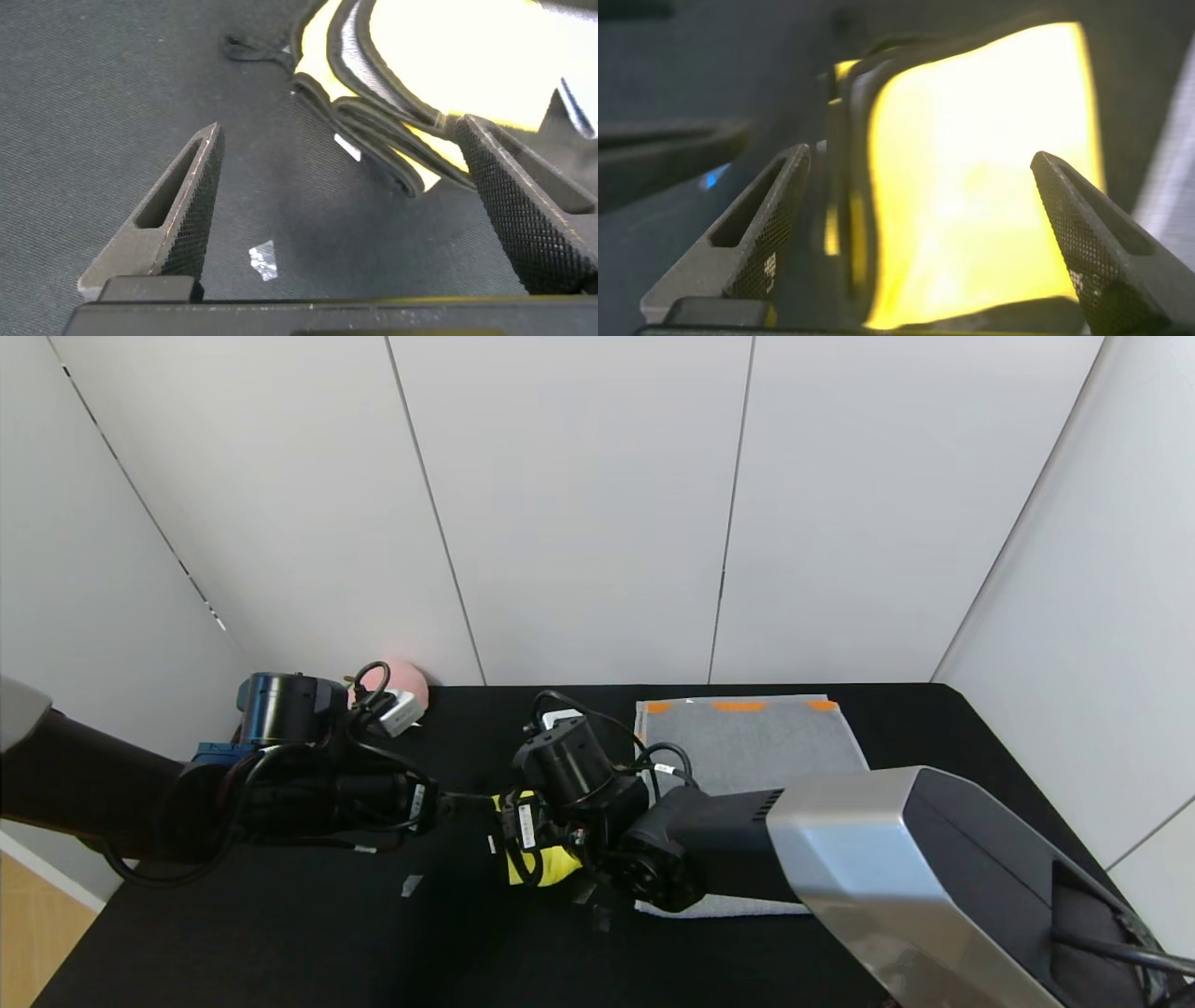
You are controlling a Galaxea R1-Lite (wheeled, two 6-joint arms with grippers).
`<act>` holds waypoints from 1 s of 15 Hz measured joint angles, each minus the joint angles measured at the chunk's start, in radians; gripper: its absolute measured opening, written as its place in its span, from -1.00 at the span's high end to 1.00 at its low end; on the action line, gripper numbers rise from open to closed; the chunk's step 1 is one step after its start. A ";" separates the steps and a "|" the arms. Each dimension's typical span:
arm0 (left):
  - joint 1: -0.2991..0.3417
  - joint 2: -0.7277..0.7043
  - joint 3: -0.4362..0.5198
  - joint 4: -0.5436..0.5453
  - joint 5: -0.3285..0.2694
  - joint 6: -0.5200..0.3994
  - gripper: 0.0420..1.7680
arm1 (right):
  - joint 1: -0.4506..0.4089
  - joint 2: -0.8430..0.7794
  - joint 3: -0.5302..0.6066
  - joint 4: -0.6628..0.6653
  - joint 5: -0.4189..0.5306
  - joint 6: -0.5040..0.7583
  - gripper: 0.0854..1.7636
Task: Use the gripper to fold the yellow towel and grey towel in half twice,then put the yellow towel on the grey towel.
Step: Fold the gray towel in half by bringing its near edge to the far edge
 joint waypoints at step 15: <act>-0.369 -0.190 0.223 -0.003 -0.006 -0.093 -0.94 | -0.312 -0.369 0.709 -0.343 0.174 0.001 -0.94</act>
